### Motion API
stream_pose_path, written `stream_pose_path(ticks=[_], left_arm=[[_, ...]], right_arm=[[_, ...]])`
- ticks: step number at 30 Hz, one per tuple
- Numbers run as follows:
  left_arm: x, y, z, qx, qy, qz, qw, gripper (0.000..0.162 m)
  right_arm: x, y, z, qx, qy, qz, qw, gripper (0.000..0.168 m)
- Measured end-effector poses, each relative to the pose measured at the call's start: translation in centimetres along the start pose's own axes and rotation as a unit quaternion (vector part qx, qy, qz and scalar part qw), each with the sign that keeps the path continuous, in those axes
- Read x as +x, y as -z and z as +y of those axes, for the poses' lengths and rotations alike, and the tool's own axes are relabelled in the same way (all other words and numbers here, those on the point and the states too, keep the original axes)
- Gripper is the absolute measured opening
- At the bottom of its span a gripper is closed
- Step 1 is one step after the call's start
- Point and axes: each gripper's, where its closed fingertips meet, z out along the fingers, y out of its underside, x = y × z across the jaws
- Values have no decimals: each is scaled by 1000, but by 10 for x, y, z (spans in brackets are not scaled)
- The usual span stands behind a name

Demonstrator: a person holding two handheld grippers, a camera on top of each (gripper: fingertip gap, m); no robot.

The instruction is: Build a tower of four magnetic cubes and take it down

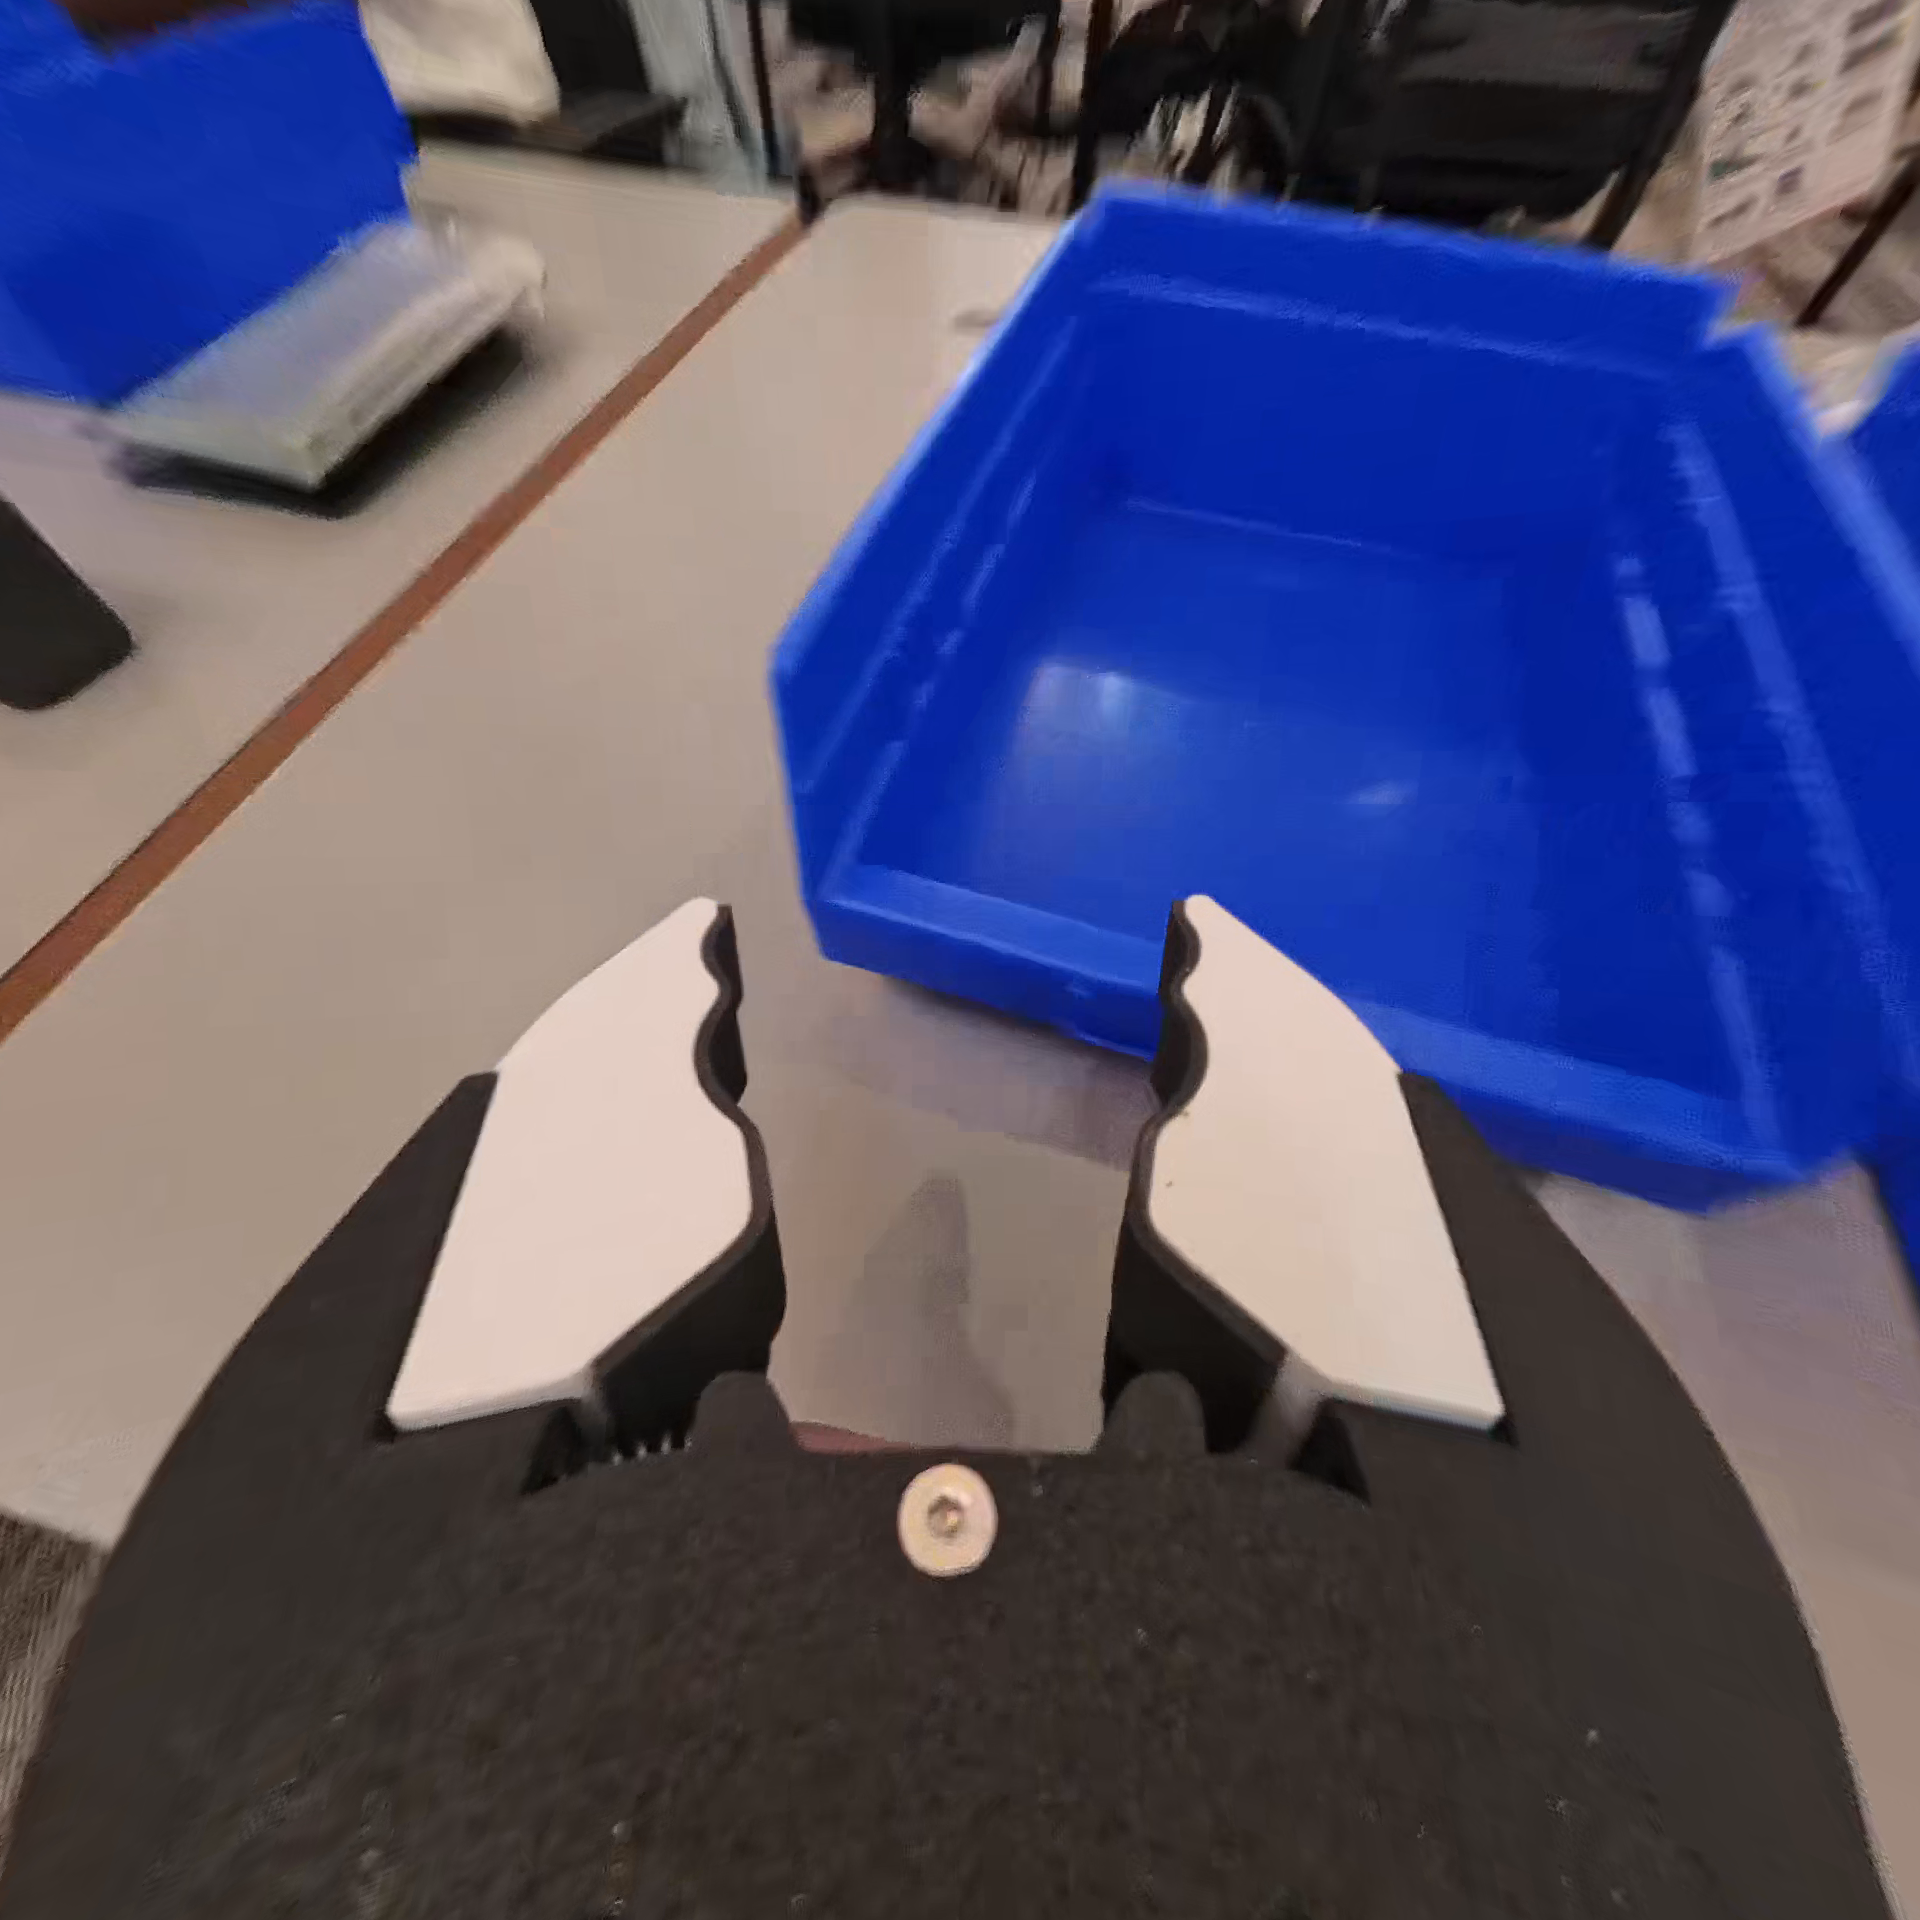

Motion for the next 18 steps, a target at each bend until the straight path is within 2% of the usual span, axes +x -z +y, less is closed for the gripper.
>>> stream_pose_path(ticks=[2,4,6,8,9,10,14,18], left_arm=[[-22,-27,2,-27,31,2,999,84],[-21,-45,-7,-14,58,50,997,75],[-21,-61,-11,-23,59,64,996,75],[-27,-71,-16,-22,39,51,998,53],[-24,-72,-20,-14,39,65,997,32],[-21,-72,-22,-12,41,75,996,14],[-6,-54,-13,-13,30,95,995,3],[-11,-9,7,-7,-15,20,1000,3]], right_arm=[[-4,-3,5,-8,1,-7,1000,46],[-7,-6,11,-20,14,-11,1000,45],[-11,-9,15,-27,18,-15,999,43],[-13,-10,19,-30,13,-19,999,42],[-15,-11,21,-33,11,-22,999,41],[-17,-12,23,-38,11,-24,999,41],[-26,-15,31,-50,11,-26,998,40],[-56,-29,54,-92,33,-44,994,43]])
